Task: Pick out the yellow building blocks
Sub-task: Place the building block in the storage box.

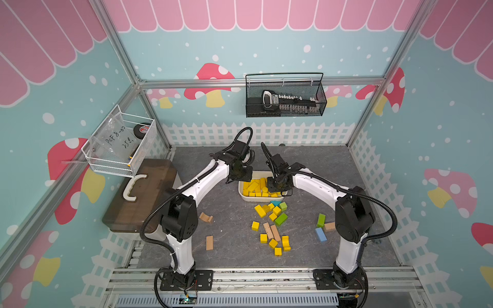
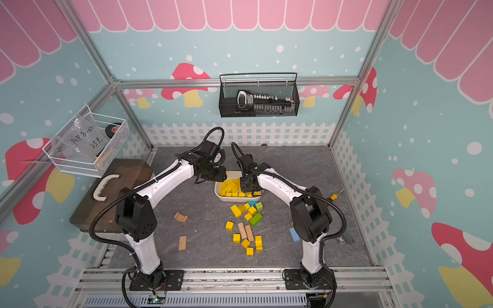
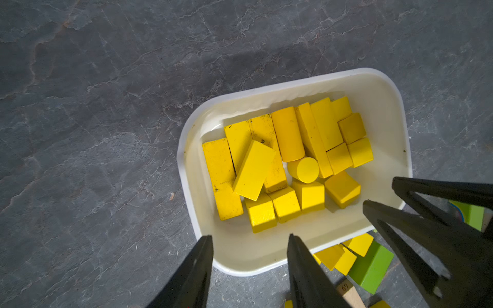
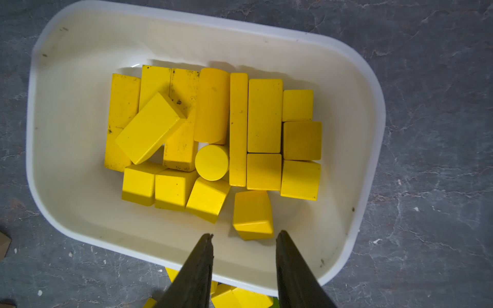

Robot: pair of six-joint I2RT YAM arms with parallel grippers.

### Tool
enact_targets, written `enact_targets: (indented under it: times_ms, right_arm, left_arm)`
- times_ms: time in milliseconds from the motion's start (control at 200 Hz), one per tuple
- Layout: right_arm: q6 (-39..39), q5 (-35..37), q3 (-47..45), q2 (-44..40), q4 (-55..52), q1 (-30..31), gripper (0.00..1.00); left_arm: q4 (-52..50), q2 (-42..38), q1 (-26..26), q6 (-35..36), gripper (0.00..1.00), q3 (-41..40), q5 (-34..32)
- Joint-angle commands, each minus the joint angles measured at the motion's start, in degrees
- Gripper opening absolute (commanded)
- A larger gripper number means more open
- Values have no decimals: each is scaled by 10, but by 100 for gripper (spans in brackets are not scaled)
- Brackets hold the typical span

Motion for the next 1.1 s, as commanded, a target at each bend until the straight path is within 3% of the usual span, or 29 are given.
enact_targets:
  times_ms: [0, 345, 701, 1096]
  right_arm:
    - [-2, -3, 5, 6, -1, -2, 40]
    - [10, -9, -59, -60, 16, -2, 40]
    - [38, -24, -210, -193, 51, 7, 40]
    - [124, -56, -370, -320, 30, 99, 41]
  left_arm:
    - [-8, -11, -2, 10, 50, 2, 4]
    - [-8, -11, -2, 10, 50, 2, 4]
    - [-10, -10, -7, 12, 50, 2, -3]
    - [-13, -11, -10, 13, 50, 6, -4]
